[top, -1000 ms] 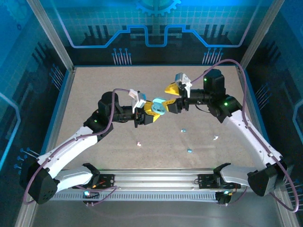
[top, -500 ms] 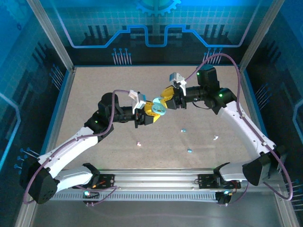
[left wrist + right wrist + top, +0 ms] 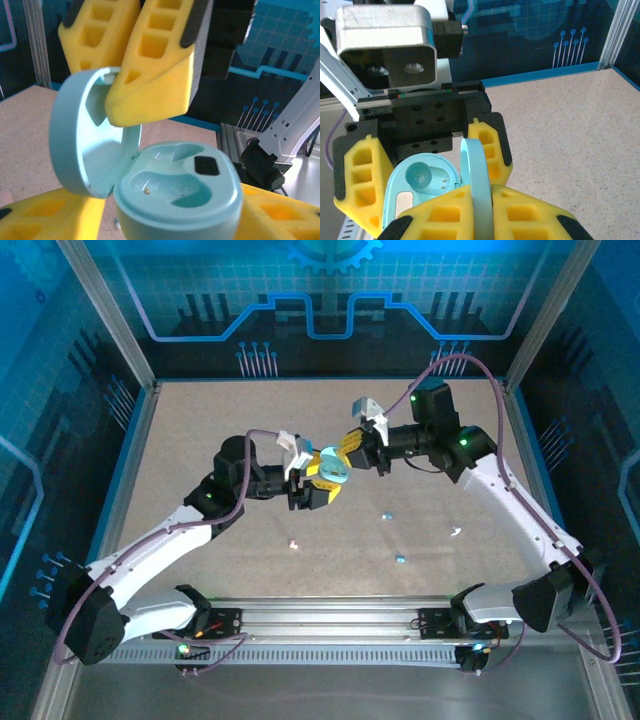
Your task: Insert the wireless bluetooth earbuds into the charging case
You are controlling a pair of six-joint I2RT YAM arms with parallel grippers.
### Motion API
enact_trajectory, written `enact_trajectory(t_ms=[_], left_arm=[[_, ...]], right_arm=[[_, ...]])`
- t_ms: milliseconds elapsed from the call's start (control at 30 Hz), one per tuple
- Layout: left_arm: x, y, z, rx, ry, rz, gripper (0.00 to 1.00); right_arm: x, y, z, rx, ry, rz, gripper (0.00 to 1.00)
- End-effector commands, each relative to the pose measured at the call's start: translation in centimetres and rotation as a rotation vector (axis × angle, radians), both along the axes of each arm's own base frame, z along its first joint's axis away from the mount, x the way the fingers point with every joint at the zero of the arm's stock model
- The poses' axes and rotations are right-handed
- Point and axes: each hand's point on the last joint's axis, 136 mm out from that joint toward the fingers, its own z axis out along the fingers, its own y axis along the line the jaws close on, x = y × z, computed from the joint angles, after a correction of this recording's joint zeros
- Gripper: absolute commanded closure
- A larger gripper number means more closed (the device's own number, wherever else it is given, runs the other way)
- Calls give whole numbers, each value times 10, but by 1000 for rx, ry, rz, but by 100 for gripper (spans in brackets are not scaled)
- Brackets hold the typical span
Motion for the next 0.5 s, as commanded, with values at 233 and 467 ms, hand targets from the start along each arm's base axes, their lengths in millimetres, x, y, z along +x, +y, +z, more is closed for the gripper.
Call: enact_trajectory(t_ms=[233,467], left_arm=[[0,-3,3,-23,-31,-9,34],[1,-6,4,-45,-26,-16,34]], right_arm=[[1,-5,9,-33,-140,-82,87],[-4,-3,5,-41,-157,-63,86]])
